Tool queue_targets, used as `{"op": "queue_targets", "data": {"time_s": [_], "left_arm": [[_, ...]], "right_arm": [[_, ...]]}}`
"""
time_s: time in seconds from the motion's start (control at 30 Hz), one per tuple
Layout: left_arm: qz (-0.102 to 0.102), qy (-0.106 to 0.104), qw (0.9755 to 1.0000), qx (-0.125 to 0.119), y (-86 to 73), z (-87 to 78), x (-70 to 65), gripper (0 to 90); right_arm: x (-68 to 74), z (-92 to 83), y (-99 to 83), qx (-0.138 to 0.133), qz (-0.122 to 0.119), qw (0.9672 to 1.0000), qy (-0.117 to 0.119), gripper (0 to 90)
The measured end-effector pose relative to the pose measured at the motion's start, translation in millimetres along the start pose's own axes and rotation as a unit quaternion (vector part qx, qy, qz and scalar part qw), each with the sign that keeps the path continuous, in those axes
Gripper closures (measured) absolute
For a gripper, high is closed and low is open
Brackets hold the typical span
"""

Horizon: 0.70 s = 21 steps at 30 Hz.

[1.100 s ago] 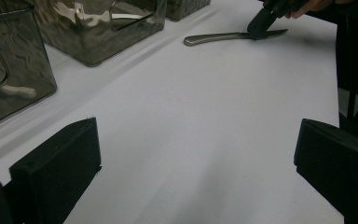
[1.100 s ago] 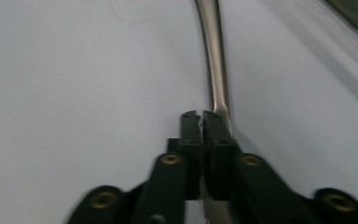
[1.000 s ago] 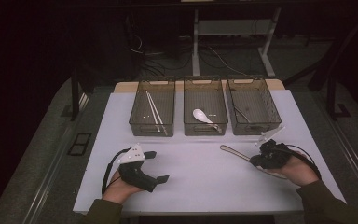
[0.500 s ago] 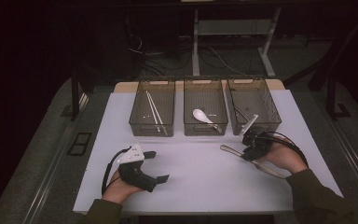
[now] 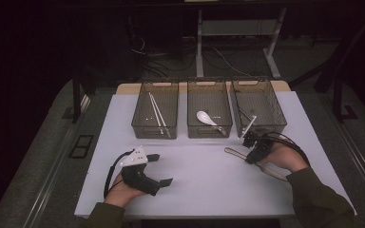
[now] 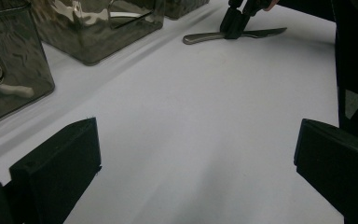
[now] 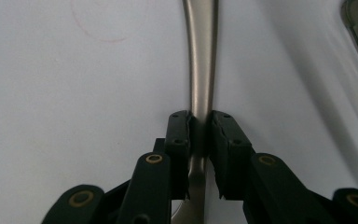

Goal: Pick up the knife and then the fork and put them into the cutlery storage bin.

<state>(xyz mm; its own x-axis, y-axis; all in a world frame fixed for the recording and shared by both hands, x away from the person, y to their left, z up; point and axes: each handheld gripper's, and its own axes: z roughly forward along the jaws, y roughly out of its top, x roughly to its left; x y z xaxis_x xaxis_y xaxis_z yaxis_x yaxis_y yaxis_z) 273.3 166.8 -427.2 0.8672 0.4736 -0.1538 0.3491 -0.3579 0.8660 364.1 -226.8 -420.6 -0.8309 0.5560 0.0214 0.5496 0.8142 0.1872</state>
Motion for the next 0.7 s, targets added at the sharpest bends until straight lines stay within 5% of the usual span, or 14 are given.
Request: {"op": "queue_targets", "data": {"time_s": [0.37, 0.7], "left_arm": [[-0.002, 0.001, 1.0, -0.002, 0.2, -0.8, -0.2, 0.0], [0.0, 0.001, 1.0, -0.002, 0.4, -1.7, 0.4, 0.0]], "right_arm": [[1.7, -0.4, -1.7, -0.003, 0.008, 0.9999, -0.014, 79.3], [-3.8, -9.1, -10.9, -0.053, 0.033, 0.9981, 0.004, 79.4]]}}
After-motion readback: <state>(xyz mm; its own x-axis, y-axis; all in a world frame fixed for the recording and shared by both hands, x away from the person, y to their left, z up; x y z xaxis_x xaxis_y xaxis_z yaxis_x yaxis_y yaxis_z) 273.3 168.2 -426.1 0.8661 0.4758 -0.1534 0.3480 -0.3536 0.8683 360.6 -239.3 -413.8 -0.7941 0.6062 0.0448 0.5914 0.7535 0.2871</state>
